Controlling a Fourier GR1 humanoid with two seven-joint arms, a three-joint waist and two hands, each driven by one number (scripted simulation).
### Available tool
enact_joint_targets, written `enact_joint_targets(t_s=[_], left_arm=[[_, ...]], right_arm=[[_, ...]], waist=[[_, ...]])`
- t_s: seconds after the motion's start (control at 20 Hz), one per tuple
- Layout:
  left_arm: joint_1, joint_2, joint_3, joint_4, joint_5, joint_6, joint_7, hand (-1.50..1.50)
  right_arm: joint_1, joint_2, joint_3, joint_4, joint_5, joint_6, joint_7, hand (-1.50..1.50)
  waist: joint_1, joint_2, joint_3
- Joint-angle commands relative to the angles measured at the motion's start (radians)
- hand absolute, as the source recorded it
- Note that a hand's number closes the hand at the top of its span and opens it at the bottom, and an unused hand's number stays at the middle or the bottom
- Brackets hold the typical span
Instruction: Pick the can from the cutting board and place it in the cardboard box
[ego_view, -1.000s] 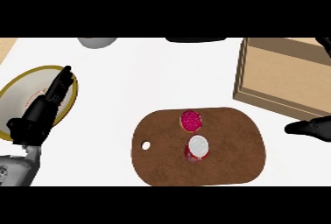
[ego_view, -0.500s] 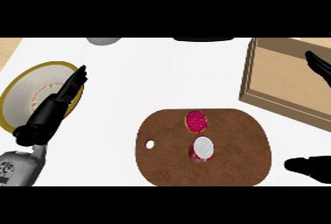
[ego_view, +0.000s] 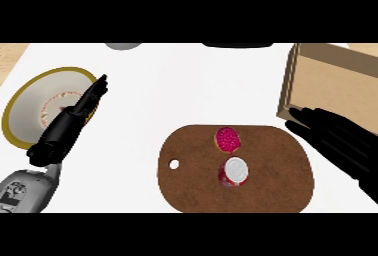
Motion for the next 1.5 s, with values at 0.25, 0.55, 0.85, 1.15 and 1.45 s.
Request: enact_joint_targets(t_s=[0.25,0.55,0.85,1.15,1.45], left_arm=[[-0.01,-0.03,-0.002,-0.017,-0.016,-0.014,0.038,0.0],[-0.021,-0.027,0.039,0.034,-0.019,-0.033,-0.001,0.0],[0.023,-0.027,0.043,-0.011,-0.029,-0.048,-0.001,0.0],[0.052,-0.038,0.05,0.02,-0.054,-0.058,-0.051,0.0],[0.012,-0.08,0.048,-0.027,-0.062,-0.047,0.057,0.0]], right_arm=[[-0.289,0.125,0.278,-0.06,-0.015,0.214,0.488,-1.5],[-0.329,0.317,0.493,-0.039,0.066,0.207,0.751,-1.5],[-0.377,0.441,0.557,0.075,0.071,0.206,0.823,-1.5],[-0.338,0.403,0.565,0.143,0.199,0.197,0.728,-1.5],[-0.34,0.499,0.581,0.222,0.274,0.23,0.727,-1.5]], waist=[[0.016,0.0,0.0],[-0.001,-0.002,0.001],[-0.001,-0.003,0.002],[-0.007,-0.001,0.003],[-0.006,-0.002,0.003]])
